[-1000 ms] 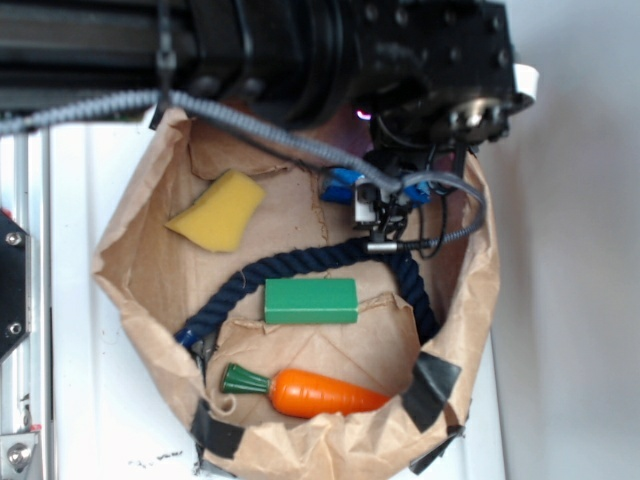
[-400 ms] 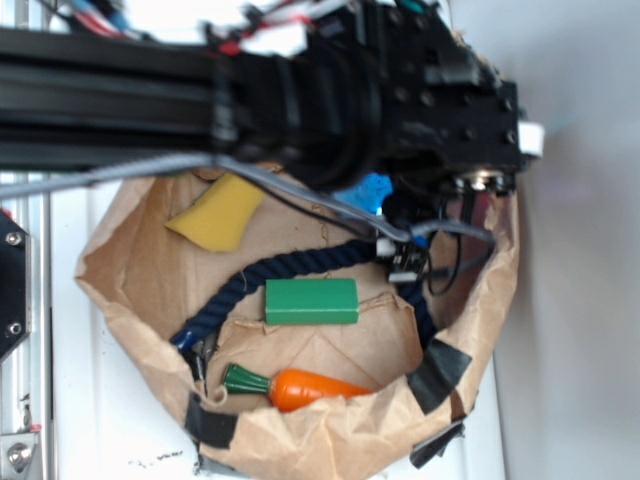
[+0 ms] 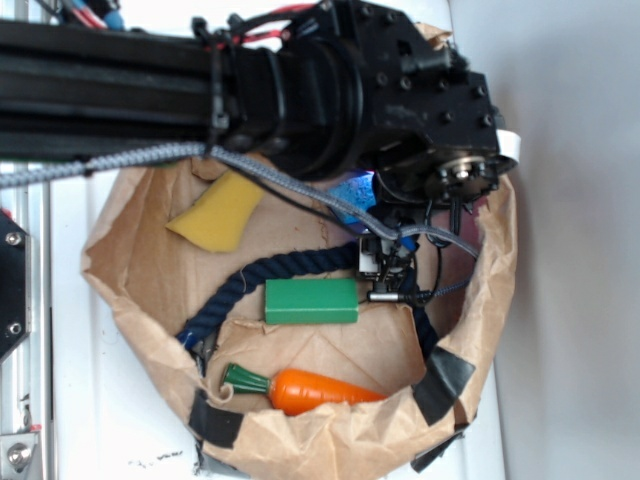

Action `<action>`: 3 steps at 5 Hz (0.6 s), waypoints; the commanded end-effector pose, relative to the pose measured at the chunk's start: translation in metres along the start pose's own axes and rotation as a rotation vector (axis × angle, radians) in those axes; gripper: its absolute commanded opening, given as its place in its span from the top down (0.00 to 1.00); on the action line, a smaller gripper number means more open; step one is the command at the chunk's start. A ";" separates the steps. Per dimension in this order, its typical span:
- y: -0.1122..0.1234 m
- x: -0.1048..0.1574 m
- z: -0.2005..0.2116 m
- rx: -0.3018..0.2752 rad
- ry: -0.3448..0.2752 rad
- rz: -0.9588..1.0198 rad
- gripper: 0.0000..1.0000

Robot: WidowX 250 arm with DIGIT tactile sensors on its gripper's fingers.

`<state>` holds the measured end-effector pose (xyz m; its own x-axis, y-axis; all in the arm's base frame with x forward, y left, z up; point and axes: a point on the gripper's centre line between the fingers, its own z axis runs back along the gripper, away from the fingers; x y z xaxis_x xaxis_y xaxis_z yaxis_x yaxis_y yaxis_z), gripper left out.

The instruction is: Grab the blue sponge.

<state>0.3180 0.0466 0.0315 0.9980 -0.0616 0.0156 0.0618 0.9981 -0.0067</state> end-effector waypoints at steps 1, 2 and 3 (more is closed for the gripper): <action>0.004 0.005 0.030 -0.022 -0.032 -0.015 0.00; 0.001 0.008 0.025 -0.012 -0.038 0.009 0.00; -0.003 0.015 0.014 -0.013 -0.026 0.034 0.00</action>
<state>0.3215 0.0476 0.0286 0.9996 -0.0212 -0.0184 0.0207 0.9994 -0.0265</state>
